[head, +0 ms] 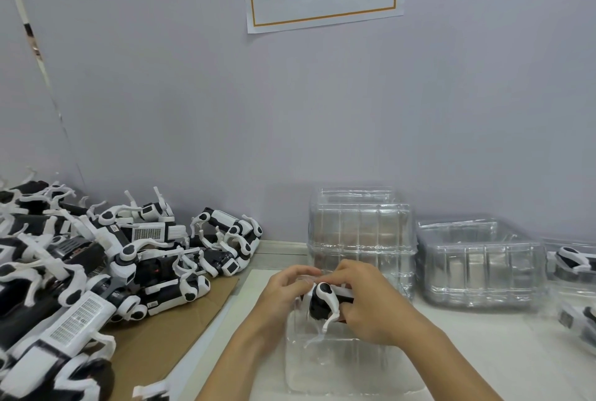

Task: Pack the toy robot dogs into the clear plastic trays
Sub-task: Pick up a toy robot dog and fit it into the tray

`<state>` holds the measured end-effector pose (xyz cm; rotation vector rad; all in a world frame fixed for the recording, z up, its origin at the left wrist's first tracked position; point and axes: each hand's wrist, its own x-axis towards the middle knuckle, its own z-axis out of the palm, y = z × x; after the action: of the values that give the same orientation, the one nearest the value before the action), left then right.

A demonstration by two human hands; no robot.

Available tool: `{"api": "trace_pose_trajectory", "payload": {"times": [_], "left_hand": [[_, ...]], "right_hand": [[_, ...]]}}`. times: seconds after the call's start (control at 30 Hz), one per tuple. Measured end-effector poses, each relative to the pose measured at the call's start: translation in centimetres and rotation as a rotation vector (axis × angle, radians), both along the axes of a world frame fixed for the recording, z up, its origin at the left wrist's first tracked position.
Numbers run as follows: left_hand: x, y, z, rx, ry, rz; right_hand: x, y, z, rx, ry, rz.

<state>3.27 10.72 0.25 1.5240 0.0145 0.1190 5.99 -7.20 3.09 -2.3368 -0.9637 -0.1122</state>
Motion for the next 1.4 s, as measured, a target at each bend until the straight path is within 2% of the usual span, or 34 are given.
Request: {"api": "trace_pose_trajectory", "payload": {"times": [0.17, 0.43, 0.67, 0.87, 1.07, 1.3, 1.4], "left_hand": [[0.2, 0.2, 0.1, 0.058, 0.007, -0.004], [0.2, 0.2, 0.1, -0.015, 0.052, -0.004], [0.5, 0.3, 0.6, 0.064, 0.127, 0.017], [0.6, 0.3, 0.8, 0.078, 0.175, 0.045], [0.2, 0.2, 0.9, 0.075, 0.171, 0.027], [-0.2, -0.1, 1.2, 0.058, 0.158, 0.018], [-0.2, -0.2, 1.3, 0.057, 0.163, 0.018]], "right_hand": [[0.1, 0.2, -0.3, -0.043, -0.038, 0.015], [-0.1, 0.2, -0.1, -0.04, -0.053, 0.022], [-0.2, 0.4, -0.1, -0.086, -0.041, 0.001], [-0.5, 0.4, 0.2, -0.07, 0.009, 0.006], [-0.8, -0.1, 0.7, 0.045, 0.128, 0.064], [-0.9, -1.1, 2.1, -0.029, 0.204, 0.089], [-0.8, -1.4, 2.4, -0.041, 0.181, 0.062]]}}
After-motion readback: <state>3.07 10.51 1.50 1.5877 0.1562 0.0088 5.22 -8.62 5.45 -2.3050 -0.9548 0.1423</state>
